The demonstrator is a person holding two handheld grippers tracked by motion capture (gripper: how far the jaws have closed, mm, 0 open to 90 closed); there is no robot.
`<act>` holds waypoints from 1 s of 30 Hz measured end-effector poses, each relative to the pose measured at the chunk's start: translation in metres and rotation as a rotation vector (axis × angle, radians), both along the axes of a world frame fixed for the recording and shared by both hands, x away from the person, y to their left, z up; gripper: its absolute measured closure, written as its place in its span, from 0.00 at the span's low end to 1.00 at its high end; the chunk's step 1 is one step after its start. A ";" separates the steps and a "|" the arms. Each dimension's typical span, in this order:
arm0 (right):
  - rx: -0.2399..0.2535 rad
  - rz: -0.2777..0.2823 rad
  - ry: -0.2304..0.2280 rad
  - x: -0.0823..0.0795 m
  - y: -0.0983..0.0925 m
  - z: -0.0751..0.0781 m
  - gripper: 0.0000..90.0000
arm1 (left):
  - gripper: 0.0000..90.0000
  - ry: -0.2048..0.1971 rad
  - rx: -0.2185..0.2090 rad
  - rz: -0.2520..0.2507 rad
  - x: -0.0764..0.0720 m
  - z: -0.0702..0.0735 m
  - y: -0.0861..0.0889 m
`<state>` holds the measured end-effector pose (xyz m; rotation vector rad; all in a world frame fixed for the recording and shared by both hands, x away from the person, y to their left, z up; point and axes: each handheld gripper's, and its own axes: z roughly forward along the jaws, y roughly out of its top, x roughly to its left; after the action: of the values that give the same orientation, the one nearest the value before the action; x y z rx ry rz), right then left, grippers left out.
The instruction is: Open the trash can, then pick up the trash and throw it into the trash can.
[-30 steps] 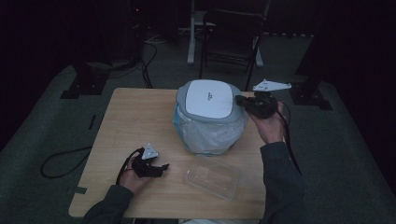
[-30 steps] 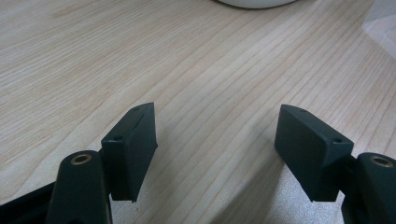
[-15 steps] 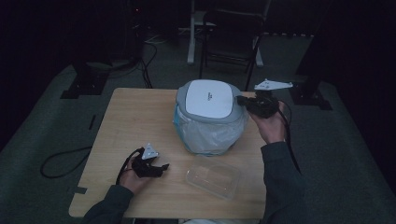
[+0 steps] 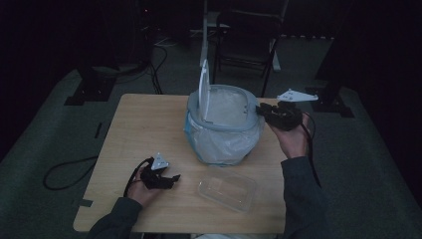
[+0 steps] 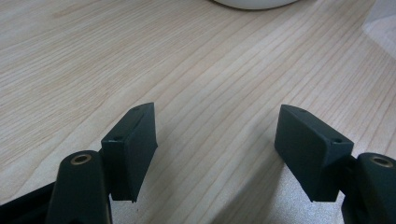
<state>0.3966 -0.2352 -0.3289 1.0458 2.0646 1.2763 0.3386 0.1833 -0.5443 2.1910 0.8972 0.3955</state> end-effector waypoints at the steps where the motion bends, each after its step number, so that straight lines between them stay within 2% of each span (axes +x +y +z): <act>1: -0.015 -0.017 -0.017 -0.005 -0.003 -0.002 0.74 | 0.34 -0.001 -0.001 0.001 0.000 0.000 0.000; 3: -0.026 -0.026 -0.021 -0.008 -0.005 -0.003 0.73 | 0.34 -0.001 -0.001 0.001 0.000 0.000 0.000; 7: -0.081 -0.047 -0.018 -0.016 -0.009 -0.011 0.70 | 0.34 -0.001 -0.001 0.001 0.000 0.000 0.000; 11: -0.093 -0.043 -0.010 -0.019 -0.012 -0.018 0.68 | 0.34 0.000 0.001 -0.001 0.000 0.000 0.000; 15: -0.123 -0.010 -0.008 -0.027 -0.013 -0.026 0.63 | 0.34 -0.001 -0.001 -0.001 0.000 0.000 0.000; 16: -0.141 0.004 0.000 -0.033 -0.013 -0.033 0.61 | 0.34 -0.002 -0.001 0.000 0.000 0.000 0.000; 21: -0.160 0.012 0.012 -0.041 -0.014 -0.044 0.58 | 0.34 -0.001 0.001 -0.001 0.000 0.000 0.000; 22: -0.171 0.027 0.031 -0.050 -0.017 -0.059 0.57 | 0.34 -0.003 0.001 -0.001 0.000 0.000 0.000; 26: -0.155 0.062 0.073 -0.062 -0.020 -0.080 0.57 | 0.34 -0.001 -0.003 0.001 0.000 0.000 0.000; 27: -0.155 0.062 0.073 -0.062 -0.020 -0.080 0.57 | 0.34 -0.001 0.003 -0.003 0.000 0.000 0.000; 28: -0.156 0.077 0.093 -0.067 -0.018 -0.092 0.57 | 0.34 -0.002 0.000 -0.001 0.000 0.000 0.000; 29: -0.156 0.077 0.093 -0.067 -0.018 -0.092 0.57 | 0.34 -0.002 0.000 -0.001 0.000 0.000 0.000; 30: -0.154 0.095 0.113 -0.071 -0.016 -0.104 0.57 | 0.34 -0.001 0.003 -0.003 0.000 0.000 0.000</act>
<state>0.3260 -0.2514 -0.4333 0.9811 2.2827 1.1038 0.3389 0.1834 -0.5443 2.1941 0.8931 0.3968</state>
